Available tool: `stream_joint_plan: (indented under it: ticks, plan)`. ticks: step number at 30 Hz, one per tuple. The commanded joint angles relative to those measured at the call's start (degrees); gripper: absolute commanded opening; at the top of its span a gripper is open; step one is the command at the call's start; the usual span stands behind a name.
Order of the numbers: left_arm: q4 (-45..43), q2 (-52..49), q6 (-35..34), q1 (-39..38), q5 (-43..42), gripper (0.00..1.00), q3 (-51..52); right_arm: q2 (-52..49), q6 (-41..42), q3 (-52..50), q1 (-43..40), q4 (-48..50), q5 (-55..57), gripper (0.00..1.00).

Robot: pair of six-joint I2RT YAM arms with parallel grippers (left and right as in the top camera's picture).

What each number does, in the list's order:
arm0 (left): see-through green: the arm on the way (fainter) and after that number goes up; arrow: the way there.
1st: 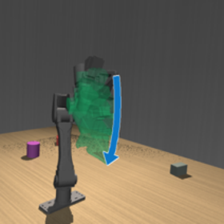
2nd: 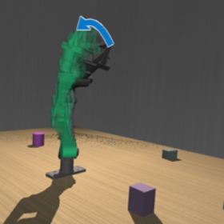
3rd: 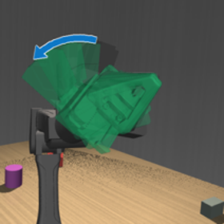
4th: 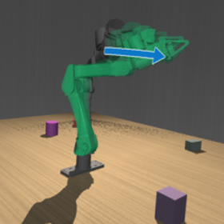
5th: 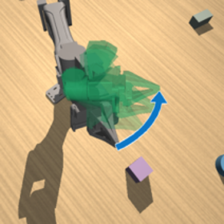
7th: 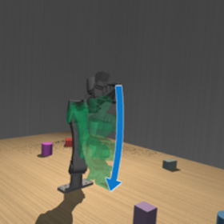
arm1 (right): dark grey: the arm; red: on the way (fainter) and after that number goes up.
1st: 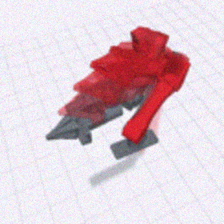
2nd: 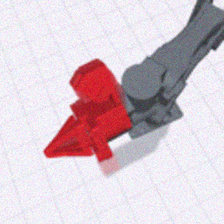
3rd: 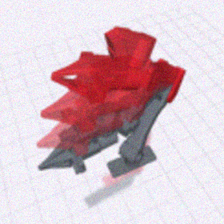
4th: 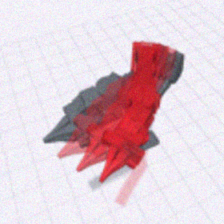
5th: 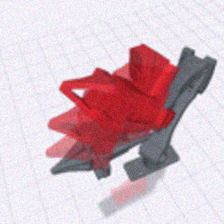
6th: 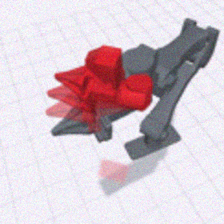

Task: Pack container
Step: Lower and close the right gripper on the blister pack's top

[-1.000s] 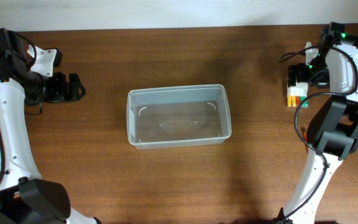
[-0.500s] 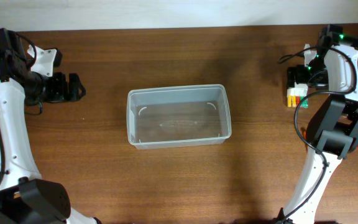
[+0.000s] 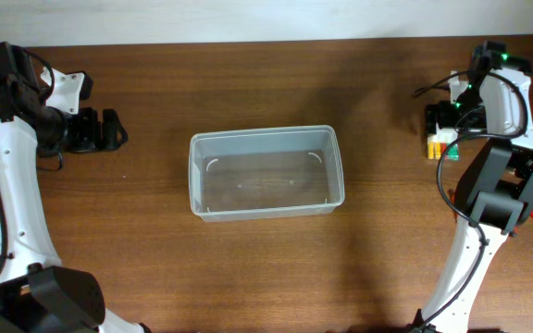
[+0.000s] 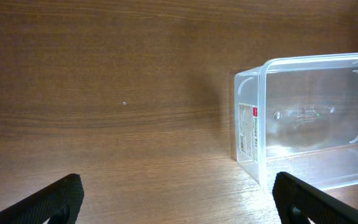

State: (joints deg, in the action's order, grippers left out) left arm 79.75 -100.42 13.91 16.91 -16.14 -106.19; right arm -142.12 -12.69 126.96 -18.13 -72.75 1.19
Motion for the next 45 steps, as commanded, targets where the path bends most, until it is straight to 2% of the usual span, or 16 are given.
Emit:
stream_joint_plan:
  ticks: [1,45]
  plan:
    - [0.24,-0.31,-0.59,0.24,-1.05,0.99,-1.33,-0.76,-0.63,0.33,-0.15,0.28,-0.57,0.99]
    - [0.44,-0.31,-0.59,0.26,-1.05,0.99,-1.33,-2.80,-1.88,0.33,1.29,0.46,-0.76,0.99]
